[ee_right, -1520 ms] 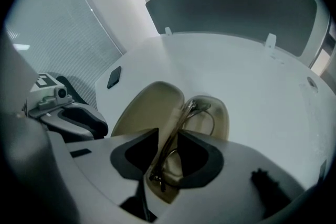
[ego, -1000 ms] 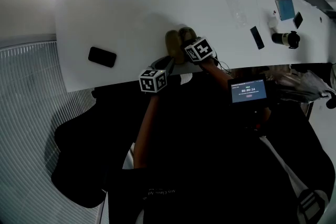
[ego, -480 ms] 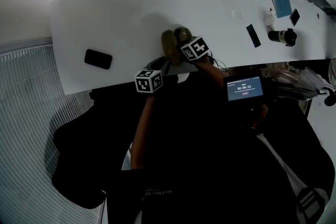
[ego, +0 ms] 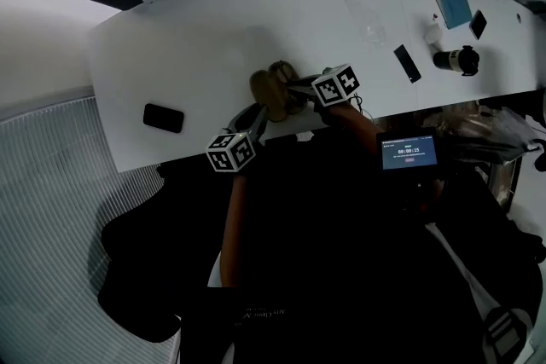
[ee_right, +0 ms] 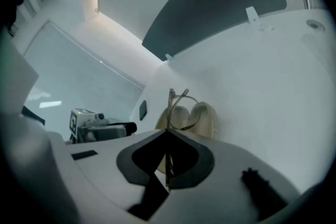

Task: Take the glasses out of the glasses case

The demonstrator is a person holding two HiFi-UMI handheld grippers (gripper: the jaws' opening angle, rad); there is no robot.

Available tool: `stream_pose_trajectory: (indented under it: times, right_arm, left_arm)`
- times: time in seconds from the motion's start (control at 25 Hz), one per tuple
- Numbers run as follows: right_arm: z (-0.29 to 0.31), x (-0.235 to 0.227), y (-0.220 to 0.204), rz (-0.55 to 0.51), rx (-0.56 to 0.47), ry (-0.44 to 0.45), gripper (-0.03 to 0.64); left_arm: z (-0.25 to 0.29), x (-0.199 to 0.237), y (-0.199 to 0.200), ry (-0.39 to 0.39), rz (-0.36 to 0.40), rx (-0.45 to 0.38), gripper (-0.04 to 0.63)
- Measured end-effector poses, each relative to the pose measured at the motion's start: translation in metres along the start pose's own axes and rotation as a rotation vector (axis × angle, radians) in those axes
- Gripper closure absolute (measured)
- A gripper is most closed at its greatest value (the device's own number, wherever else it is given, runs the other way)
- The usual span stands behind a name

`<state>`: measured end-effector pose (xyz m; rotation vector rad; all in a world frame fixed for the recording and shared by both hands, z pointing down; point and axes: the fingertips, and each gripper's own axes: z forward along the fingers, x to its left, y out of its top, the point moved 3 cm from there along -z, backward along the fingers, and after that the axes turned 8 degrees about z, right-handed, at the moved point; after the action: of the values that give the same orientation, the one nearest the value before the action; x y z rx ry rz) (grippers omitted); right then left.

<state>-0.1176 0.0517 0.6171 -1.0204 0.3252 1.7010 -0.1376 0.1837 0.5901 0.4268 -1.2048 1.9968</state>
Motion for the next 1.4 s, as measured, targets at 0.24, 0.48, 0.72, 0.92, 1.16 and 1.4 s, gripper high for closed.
stream_pose_trajectory:
  times: [0.24,0.48,0.72,0.92,1.16,1.4]
  right_arm:
    - [-0.062,0.063,0.027,0.022,-0.138,0.457,0.597]
    - [-0.123,0.090,0.042,0.006,-0.238,0.770,0.597]
    - [-0.155,0.074,0.041,0.013,-0.287,0.837,0.597]
    - [-0.170,0.063,0.035,0.035,-0.281,0.875,0.597]
    - [-0.186,0.045,0.042,0.020,-0.385,0.819,0.595]
    - [-0.191,0.034,0.045,0.013,-0.449,0.768,0.594]
  left_arm:
    - [0.004,-0.051,0.065,-0.294,-0.075,-0.133,0.476]
    - [0.037,-0.117,0.094,-0.641,-0.054,-0.067,0.476]
    - [0.066,-0.140,0.096,-0.720,-0.140,-0.068,0.485]
    - [0.082,-0.155,0.091,-0.776,-0.134,-0.005,0.514]
    - [0.107,-0.165,0.101,-0.683,-0.053,0.016,0.558]
    - [0.114,-0.171,0.109,-0.596,0.100,0.031,0.566]
